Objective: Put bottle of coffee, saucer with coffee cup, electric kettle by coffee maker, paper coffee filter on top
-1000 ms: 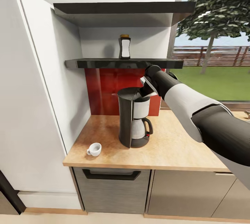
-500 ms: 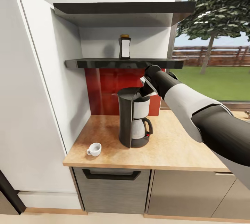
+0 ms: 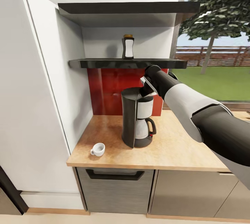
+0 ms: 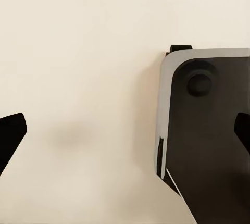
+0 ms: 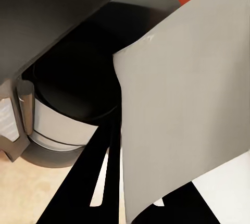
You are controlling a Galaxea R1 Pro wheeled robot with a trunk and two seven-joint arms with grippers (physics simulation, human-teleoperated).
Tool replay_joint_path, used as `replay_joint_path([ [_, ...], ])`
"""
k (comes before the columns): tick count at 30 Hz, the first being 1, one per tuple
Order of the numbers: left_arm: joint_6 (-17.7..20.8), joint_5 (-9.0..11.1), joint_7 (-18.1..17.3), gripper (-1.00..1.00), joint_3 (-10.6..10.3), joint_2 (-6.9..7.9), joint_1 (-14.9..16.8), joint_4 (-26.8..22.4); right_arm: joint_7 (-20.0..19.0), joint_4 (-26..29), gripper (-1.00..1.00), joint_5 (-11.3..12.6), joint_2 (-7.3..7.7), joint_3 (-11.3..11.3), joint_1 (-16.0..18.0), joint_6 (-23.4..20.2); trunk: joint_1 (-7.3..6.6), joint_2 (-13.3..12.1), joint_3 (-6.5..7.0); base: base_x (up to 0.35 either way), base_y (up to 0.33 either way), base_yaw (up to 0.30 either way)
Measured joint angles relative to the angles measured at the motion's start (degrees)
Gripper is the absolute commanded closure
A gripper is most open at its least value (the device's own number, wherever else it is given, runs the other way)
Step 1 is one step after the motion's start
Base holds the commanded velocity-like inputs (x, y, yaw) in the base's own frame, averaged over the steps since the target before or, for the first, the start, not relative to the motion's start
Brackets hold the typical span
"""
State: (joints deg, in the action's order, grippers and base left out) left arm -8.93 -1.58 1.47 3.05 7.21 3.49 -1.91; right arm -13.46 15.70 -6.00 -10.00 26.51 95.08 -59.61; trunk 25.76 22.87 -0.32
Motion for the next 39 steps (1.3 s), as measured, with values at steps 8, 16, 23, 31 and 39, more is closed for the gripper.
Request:
replay_joint_path([
  [8,0.0,0.0,0.0,-1.00,0.0,0.01,0.0,0.0,0.0,0.0,1.00,0.0,0.00,0.0,0.0,0.0,0.00,0.0,0.00,0.000,0.011,0.000],
  [16,0.0,0.0,0.0,-1.00,0.0,0.00,0.0,0.0,0.0,-0.1,1.00,0.0,0.00,0.0,0.0,0.1,0.00,0.0,0.00,0.000,0.099,0.000],
  [23,0.0,0.0,0.0,-1.00,0.0,0.00,0.0,0.0,-0.1,-0.2,1.00,0.0,0.00,0.0,0.0,0.1,0.00,0.0,0.00,0.000,0.010,0.000],
  [31,0.0,0.0,0.0,-1.00,0.0,0.00,0.0,0.0,0.0,-0.3,1.00,-0.1,0.00,0.0,0.0,0.1,0.00,0.0,0.00,0.000,0.000,0.000],
  [39,0.0,0.0,0.0,-1.00,0.0,0.00,0.0,0.0,0.0,-2.1,1.00,-0.2,0.00,0.1,0.0,0.0,0.00,0.0,0.00,0.000,0.000,0.000],
])
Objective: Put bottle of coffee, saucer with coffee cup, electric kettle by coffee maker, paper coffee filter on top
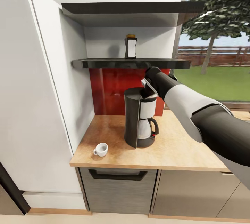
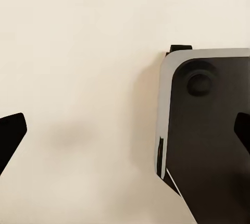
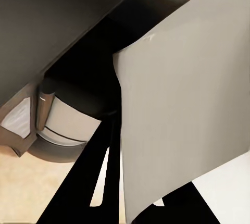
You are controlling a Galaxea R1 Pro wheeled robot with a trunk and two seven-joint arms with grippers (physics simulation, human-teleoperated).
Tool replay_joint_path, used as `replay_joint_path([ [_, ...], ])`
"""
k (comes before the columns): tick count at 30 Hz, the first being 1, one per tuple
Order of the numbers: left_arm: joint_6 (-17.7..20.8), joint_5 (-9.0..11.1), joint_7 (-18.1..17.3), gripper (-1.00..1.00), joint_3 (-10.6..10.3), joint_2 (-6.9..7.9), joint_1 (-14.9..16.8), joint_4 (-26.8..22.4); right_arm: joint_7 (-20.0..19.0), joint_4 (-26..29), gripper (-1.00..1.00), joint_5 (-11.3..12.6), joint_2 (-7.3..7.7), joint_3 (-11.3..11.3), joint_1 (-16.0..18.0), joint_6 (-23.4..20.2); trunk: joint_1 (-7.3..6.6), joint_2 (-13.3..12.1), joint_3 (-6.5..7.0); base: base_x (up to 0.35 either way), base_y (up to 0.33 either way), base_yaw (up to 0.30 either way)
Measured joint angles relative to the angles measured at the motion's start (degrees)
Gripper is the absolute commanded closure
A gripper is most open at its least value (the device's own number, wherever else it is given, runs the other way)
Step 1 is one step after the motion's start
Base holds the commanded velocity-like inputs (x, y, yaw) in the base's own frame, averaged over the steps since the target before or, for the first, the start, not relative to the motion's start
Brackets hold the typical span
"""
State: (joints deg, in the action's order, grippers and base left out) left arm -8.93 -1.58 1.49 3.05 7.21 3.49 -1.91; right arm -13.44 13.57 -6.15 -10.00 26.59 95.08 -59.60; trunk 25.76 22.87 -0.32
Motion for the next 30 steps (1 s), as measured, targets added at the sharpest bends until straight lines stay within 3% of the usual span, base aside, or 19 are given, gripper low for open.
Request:
replay_joint_path([
  [7,0.0,0.0,0.0,-1.00,0.0,0.00,0.0,0.0,0.0,-1.2,1.00,-0.2,0.00,0.0,0.0,0.0,0.00,0.0,0.00,0.000,0.000,0.000],
  [16,0.0,0.0,0.0,-1.00,-0.1,0.00,0.0,0.0,0.0,-2.1,1.00,-3.9,0.00,0.0,0.0,0.1,0.00,0.0,0.00,0.000,0.000,0.000],
  [30,0.0,0.0,0.0,-1.00,0.0,0.00,0.0,0.0,0.0,-0.9,1.00,-4.1,0.00,-0.2,0.0,0.1,0.00,0.0,0.00,0.000,0.000,0.000],
])
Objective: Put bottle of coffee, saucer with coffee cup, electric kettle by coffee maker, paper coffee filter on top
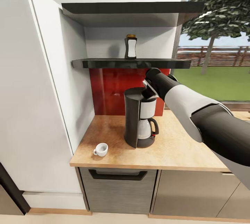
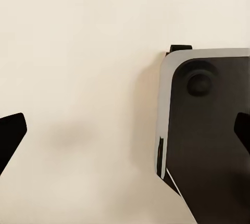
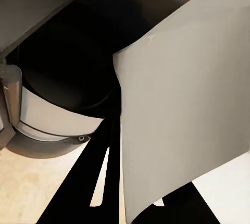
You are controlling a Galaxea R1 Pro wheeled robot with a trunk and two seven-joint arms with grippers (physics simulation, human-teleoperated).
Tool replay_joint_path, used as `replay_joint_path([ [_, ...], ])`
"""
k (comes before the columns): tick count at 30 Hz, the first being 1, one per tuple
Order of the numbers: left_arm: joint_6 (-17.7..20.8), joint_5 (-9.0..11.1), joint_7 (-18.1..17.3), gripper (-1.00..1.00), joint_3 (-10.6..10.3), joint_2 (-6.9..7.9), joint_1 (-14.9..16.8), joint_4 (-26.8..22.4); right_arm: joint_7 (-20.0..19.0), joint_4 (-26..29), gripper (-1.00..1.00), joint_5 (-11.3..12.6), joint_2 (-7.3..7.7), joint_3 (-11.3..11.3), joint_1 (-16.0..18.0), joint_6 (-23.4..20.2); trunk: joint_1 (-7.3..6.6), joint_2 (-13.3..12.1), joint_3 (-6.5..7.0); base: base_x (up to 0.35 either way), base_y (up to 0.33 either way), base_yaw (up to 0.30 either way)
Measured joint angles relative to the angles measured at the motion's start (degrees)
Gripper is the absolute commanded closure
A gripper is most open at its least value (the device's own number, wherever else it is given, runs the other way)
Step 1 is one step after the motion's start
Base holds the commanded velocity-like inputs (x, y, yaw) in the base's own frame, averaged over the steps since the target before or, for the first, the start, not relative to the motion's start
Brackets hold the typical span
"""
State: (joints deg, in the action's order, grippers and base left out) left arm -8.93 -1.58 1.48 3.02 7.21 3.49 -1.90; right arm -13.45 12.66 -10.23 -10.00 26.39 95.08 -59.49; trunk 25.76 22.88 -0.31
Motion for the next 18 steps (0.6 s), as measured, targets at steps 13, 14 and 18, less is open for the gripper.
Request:
replay_joint_path([
  [13,0.0,0.0,0.0,-1.00,0.0,0.00,0.0,0.1,-0.1,1.0,1.00,0.0,0.00,0.0,0.0,0.1,0.00,0.0,0.00,0.000,0.000,0.000],
  [14,0.0,0.0,0.0,-1.00,0.0,0.00,0.0,0.1,-0.1,1.0,1.00,0.0,0.00,0.0,0.0,0.1,0.00,0.0,0.00,0.000,0.000,0.000],
  [18,0.0,0.0,0.0,-1.00,0.0,0.00,0.0,0.1,-0.1,1.0,1.00,0.0,0.00,0.0,0.0,0.1,0.00,0.0,0.00,0.000,0.000,0.000],
])
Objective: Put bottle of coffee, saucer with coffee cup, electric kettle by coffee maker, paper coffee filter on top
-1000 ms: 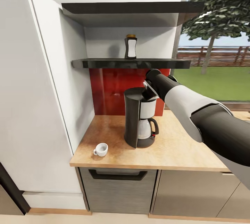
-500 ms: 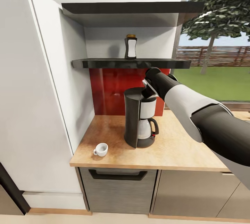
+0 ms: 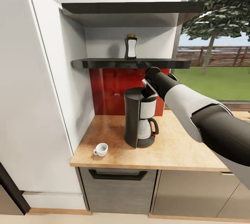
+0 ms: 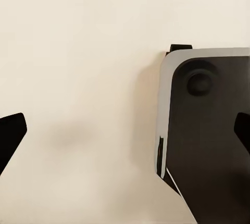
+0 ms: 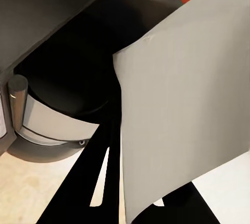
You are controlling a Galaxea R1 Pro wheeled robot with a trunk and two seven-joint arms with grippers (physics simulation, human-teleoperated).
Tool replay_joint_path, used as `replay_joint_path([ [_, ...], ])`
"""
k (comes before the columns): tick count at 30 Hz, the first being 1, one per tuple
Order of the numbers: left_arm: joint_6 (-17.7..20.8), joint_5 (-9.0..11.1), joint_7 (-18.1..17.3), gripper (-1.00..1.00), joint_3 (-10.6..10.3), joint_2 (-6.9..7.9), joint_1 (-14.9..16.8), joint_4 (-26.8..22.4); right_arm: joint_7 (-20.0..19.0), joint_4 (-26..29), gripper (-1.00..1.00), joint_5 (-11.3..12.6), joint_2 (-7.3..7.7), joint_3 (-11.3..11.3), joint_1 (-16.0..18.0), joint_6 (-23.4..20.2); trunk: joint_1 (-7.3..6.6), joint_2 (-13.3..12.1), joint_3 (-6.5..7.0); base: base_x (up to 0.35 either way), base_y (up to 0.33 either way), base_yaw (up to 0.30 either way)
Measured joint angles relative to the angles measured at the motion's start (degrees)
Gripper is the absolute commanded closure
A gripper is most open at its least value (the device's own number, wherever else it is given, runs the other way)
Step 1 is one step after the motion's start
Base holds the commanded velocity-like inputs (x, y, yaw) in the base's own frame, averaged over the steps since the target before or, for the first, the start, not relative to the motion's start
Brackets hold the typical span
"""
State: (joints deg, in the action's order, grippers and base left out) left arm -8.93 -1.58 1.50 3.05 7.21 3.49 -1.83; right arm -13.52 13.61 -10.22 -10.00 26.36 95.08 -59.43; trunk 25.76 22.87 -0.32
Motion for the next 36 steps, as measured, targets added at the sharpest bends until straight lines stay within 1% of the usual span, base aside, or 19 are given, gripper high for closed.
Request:
replay_joint_path([
  [8,0.0,0.0,0.0,-1.00,0.0,0.00,0.0,0.0,0.0,0.0,1.00,0.0,0.00,0.1,0.0,0.0,0.00,0.0,0.00,0.000,0.000,0.000],
  [32,0.0,0.1,-0.1,-1.00,-0.2,0.00,0.0,0.0,-0.3,0.1,1.00,0.4,0.00,-0.4,0.0,0.1,0.00,0.0,0.00,0.000,0.000,0.000],
  [36,0.0,0.0,-0.1,-1.00,-0.2,0.00,0.0,0.0,-0.3,0.1,1.00,0.4,0.00,-1.3,0.0,0.1,0.00,0.0,0.00,0.000,0.000,0.000],
])
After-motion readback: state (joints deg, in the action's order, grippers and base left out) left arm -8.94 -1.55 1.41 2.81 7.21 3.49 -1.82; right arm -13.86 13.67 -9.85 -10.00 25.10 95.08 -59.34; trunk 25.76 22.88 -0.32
